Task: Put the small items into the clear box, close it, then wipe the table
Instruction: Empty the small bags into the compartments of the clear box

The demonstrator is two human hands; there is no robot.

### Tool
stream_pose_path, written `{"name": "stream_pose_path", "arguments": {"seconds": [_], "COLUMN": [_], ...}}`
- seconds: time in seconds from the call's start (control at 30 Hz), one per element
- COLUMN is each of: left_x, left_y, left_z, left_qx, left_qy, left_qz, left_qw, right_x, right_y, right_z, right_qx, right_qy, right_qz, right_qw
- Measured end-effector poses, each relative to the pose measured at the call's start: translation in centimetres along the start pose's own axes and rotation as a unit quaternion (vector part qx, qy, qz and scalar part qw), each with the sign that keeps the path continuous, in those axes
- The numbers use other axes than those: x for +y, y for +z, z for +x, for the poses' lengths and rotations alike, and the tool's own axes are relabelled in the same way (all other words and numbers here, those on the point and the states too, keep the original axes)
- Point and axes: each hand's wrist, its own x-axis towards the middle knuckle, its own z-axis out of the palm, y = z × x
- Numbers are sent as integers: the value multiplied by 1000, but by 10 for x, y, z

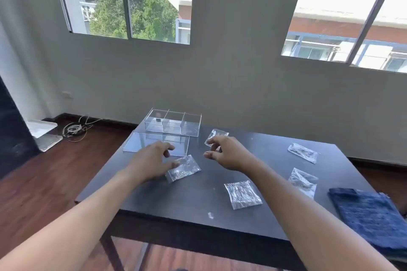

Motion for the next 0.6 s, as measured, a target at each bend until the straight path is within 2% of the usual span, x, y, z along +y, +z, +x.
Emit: {"name": "stream_pose_path", "arguments": {"seconds": [0.13, 0.23, 0.4, 0.6], "left_x": [-7, -11, -16, -16], "left_y": [5, 9, 20, 22], "left_z": [-11, -15, -16, -14], "left_qx": [10, 40, 45, 52], "left_qy": [2, 19, 11, -9], "left_qz": [7, -34, -80, -106], "left_qw": [1000, 998, 996, 993], "right_x": [-15, -23, -28, -27], "right_y": [22, 34, 44, 42], "right_z": [13, 25, 38, 52], "right_qx": [-33, -53, -103, -158], "right_qy": [-16, -39, -64, -27], "right_qz": [-22, -43, -97, -66], "right_qw": [999, 997, 988, 985]}}
